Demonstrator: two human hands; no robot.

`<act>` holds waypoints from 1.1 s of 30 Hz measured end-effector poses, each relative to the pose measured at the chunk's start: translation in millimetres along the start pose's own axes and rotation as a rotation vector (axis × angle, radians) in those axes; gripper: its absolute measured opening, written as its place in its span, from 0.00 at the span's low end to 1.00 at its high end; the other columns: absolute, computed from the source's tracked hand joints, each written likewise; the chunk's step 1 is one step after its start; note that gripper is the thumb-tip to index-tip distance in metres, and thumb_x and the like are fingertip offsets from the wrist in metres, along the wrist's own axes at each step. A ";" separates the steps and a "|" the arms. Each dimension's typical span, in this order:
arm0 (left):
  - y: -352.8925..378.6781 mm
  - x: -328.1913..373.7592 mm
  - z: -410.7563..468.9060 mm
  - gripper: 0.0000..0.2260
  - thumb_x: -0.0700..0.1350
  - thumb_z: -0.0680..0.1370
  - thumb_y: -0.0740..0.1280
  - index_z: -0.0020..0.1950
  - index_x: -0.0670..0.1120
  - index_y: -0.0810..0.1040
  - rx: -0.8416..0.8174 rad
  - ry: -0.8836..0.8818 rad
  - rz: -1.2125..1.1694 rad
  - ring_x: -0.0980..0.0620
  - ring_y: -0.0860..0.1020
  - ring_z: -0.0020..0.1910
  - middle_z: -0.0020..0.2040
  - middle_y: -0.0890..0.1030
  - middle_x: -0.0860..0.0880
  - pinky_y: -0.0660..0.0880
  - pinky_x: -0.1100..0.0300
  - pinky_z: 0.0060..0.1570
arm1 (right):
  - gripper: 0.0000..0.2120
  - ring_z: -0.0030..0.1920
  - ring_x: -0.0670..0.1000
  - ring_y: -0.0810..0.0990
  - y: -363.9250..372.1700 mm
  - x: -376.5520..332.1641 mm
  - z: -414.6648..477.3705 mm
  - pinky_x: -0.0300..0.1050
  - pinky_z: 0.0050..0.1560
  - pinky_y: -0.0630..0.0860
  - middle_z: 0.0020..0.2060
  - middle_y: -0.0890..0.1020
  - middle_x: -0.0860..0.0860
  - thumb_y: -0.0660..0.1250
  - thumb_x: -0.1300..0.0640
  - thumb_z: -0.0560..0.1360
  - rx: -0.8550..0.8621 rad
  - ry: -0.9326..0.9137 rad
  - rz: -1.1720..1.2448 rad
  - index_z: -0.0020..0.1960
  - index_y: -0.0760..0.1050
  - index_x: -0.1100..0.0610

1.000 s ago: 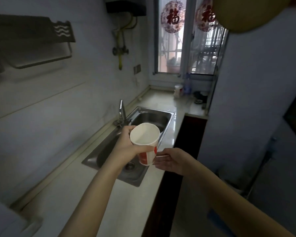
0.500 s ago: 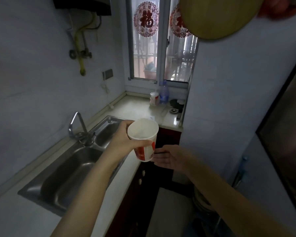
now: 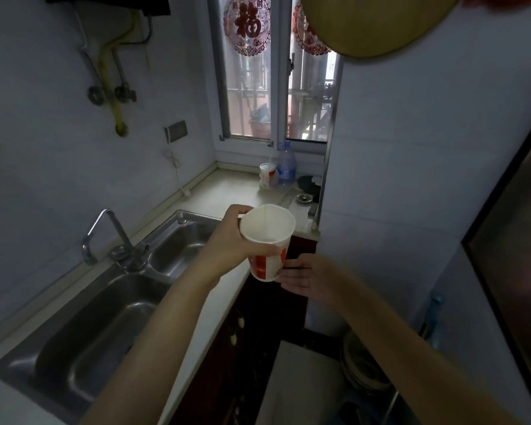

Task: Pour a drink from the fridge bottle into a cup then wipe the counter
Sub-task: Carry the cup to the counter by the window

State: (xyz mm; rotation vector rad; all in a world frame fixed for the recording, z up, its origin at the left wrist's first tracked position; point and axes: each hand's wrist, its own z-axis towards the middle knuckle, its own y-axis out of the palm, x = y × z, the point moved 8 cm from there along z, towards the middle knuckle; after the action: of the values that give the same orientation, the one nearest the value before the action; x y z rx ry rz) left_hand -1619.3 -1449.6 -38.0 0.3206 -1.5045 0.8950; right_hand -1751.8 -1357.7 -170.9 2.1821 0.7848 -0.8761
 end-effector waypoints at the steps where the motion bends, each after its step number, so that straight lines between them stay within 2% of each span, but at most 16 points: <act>1: 2.5 0.2 7.7 0.32 0.41 0.64 0.81 0.62 0.52 0.69 -0.008 -0.003 0.008 0.62 0.74 0.50 0.54 0.75 0.57 0.73 0.71 0.36 | 0.11 0.39 0.58 0.86 -3.2 -4.8 5.1 0.47 0.33 0.82 0.40 0.85 0.63 0.58 0.63 0.78 0.003 0.000 0.001 0.49 0.77 0.67; 4: 6.6 -1.4 35.2 0.32 0.42 0.64 0.81 0.62 0.50 0.69 -0.022 -0.005 0.010 0.59 0.75 0.52 0.55 0.75 0.55 0.76 0.62 0.44 | 0.12 0.38 0.57 0.86 -10.6 -22.4 23.7 0.47 0.33 0.82 0.39 0.85 0.62 0.57 0.61 0.79 0.013 -0.008 0.004 0.47 0.78 0.67; 7: 7.8 -5.3 70.8 0.32 0.42 0.64 0.81 0.62 0.49 0.69 -0.025 0.004 -0.004 0.54 0.76 0.55 0.57 0.76 0.52 0.79 0.56 0.49 | 0.13 0.41 0.57 0.85 -15.0 -44.6 45.3 0.49 0.38 0.81 0.39 0.85 0.62 0.57 0.62 0.79 0.037 -0.017 0.000 0.46 0.78 0.67; 11: 5.7 -14.6 128.6 0.32 0.44 0.63 0.82 0.62 0.50 0.70 -0.030 0.029 0.020 0.57 0.77 0.53 0.56 0.76 0.53 0.74 0.67 0.39 | 0.12 0.44 0.57 0.83 -14.0 -78.4 83.3 0.49 0.41 0.80 0.43 0.84 0.62 0.57 0.63 0.79 0.063 -0.013 -0.039 0.48 0.77 0.67; 16: -11.1 -25.8 211.8 0.33 0.44 0.63 0.82 0.63 0.48 0.69 -0.050 0.049 0.073 0.54 0.76 0.55 0.59 0.75 0.51 0.75 0.62 0.42 | 0.12 0.46 0.59 0.82 -2.0 -126.3 137.7 0.51 0.48 0.79 0.46 0.82 0.63 0.56 0.63 0.80 0.095 -0.012 -0.017 0.48 0.76 0.67; 18: -21.0 -29.6 243.3 0.34 0.45 0.62 0.82 0.64 0.48 0.70 -0.050 0.067 0.088 0.55 0.76 0.54 0.59 0.75 0.52 0.74 0.63 0.42 | 0.12 0.49 0.60 0.81 7.3 -147.1 162.3 0.52 0.51 0.78 0.49 0.81 0.65 0.55 0.63 0.79 0.096 -0.018 -0.011 0.50 0.76 0.68; 21: -38.3 -35.3 284.7 0.31 0.47 0.60 0.83 0.58 0.53 0.72 -0.030 0.096 0.091 0.59 0.76 0.52 0.55 0.77 0.56 0.75 0.66 0.40 | 0.13 0.50 0.60 0.81 19.3 -173.9 198.0 0.50 0.46 0.79 0.51 0.81 0.65 0.56 0.62 0.79 0.105 -0.029 -0.019 0.55 0.75 0.68; 24: -54.2 -47.8 317.1 0.35 0.48 0.60 0.83 0.62 0.50 0.71 -0.017 0.080 0.101 0.55 0.77 0.54 0.57 0.77 0.54 0.78 0.60 0.44 | 0.12 0.46 0.59 0.82 29.5 -191.8 226.2 0.49 0.41 0.79 0.47 0.83 0.63 0.57 0.62 0.79 0.117 -0.033 -0.039 0.55 0.76 0.67; 26: -62.4 -55.6 331.2 0.36 0.49 0.61 0.83 0.64 0.49 0.70 -0.014 0.072 0.107 0.55 0.77 0.54 0.57 0.76 0.54 0.78 0.61 0.44 | 0.11 0.45 0.58 0.83 34.7 -200.4 240.5 0.49 0.40 0.79 0.45 0.83 0.63 0.58 0.62 0.79 0.130 -0.033 -0.053 0.53 0.76 0.67; 29: -72.7 -65.4 345.8 0.34 0.48 0.61 0.83 0.61 0.51 0.69 0.004 0.051 0.085 0.58 0.76 0.50 0.53 0.75 0.57 0.73 0.68 0.37 | 0.11 0.45 0.58 0.83 45.3 -208.3 258.4 0.49 0.40 0.79 0.45 0.83 0.63 0.58 0.63 0.79 0.121 -0.017 -0.084 0.52 0.76 0.67; 33: -85.9 -81.9 362.0 0.33 0.47 0.63 0.82 0.61 0.52 0.68 0.025 0.010 0.045 0.58 0.75 0.48 0.51 0.74 0.59 0.72 0.67 0.37 | 0.11 0.46 0.58 0.82 60.8 -216.5 283.1 0.49 0.42 0.79 0.49 0.82 0.63 0.57 0.62 0.79 0.113 0.012 -0.140 0.54 0.76 0.67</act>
State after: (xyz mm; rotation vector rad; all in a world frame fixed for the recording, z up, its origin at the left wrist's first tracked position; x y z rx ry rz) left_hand -1807.2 -1780.7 -50.3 0.3014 -1.4973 0.9503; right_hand -1940.0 -1665.5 -147.4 2.2538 0.9237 -1.0000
